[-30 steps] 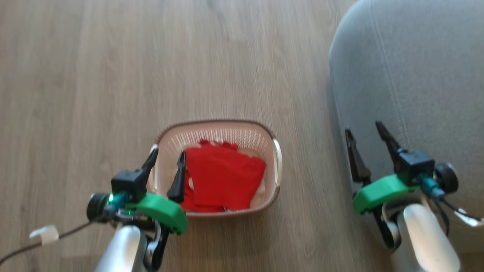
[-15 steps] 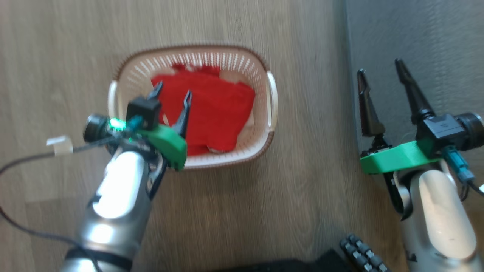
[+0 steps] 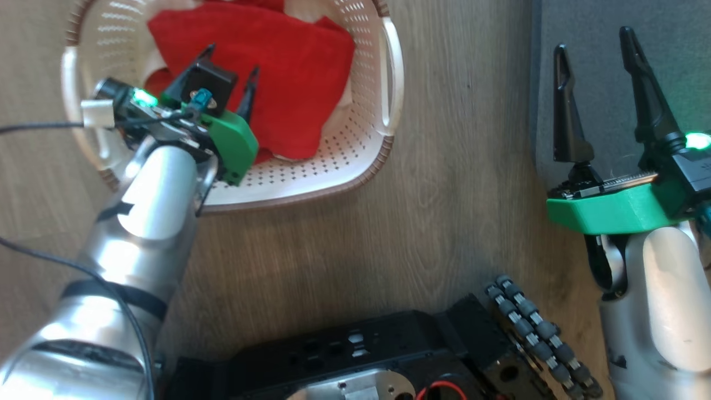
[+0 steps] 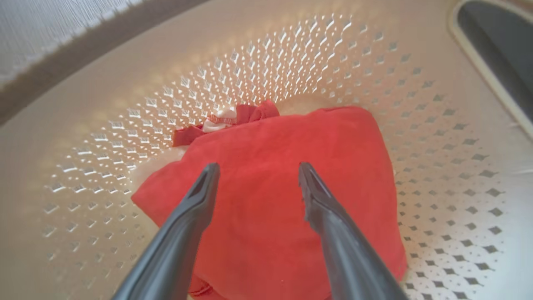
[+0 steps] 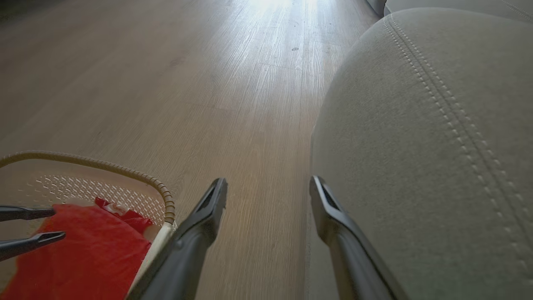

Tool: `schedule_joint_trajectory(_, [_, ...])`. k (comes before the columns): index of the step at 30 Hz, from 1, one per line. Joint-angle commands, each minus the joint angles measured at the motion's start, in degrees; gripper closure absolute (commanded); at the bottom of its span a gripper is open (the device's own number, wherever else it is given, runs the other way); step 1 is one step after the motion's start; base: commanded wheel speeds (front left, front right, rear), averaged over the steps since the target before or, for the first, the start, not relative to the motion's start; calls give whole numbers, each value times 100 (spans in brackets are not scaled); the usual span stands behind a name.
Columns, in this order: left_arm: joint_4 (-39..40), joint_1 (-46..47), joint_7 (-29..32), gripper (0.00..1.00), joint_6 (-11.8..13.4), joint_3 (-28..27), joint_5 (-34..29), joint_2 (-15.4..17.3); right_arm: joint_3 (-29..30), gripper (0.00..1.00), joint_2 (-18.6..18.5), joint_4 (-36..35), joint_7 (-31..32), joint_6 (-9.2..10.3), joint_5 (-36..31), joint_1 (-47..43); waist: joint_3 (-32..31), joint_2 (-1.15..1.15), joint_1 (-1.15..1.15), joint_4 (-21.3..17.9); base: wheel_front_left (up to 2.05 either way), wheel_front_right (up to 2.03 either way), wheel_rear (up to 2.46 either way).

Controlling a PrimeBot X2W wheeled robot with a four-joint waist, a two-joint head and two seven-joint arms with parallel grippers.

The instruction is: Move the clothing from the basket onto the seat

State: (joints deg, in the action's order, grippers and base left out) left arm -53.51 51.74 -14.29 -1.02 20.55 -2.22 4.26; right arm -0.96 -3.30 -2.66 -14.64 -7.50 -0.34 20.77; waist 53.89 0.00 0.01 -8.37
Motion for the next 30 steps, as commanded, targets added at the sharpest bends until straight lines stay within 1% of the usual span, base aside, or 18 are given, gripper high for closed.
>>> schedule_joint_trajectory(1, [-150,73,-71,0,51,27,-150,207,-82,0,42,-200,-36,1,78,-190,273,0,-1,-205,0,0,0])
schedule_joint_trajectory(6, [-863,481,-71,0,203,292,-380,335,-98,0,42,-231,-36,1,136,-233,378,0,-1,-308,0,0,0])
schedule_joint_trajectory(12, [-1760,943,-46,0,385,562,-611,372,-192,0,42,-242,-36,1,192,-328,453,0,-1,-399,0,0,0])
schedule_joint_trajectory(15, [-1869,1044,-14,0,409,606,-631,370,-220,0,42,-260,-36,1,209,-357,479,0,-1,-424,0,0,0])
schedule_joint_trajectory(16, [-1905,1086,18,0,461,622,-641,370,-225,0,42,-272,-36,1,214,-373,491,0,-1,-427,0,0,0])
schedule_joint_trajectory(19, [-1979,1158,208,0,484,742,-718,349,-237,0,42,-290,-36,1,217,-408,531,0,-1,-429,0,0,0])
schedule_joint_trajectory(25, [-2032,1171,762,0,363,883,-746,334,-280,0,42,-307,-36,1,207,-416,577,0,-1,-432,0,0,0])
schedule_joint_trajectory(28, [-2037,1171,808,0,316,850,-653,328,-295,0,42,-323,-36,1,206,-422,590,0,-1,-425,0,0,0])
schedule_joint_trajectory(29, [-2038,1176,777,100,324,855,-641,328,-294,0,42,-321,-36,1,206,-418,595,0,-1,-420,0,0,0])
schedule_joint_trajectory(30, [-2039,1177,765,100,321,866,-633,330,-290,0,42,-317,-36,1,206,-413,599,0,-1,-413,0,0,0])
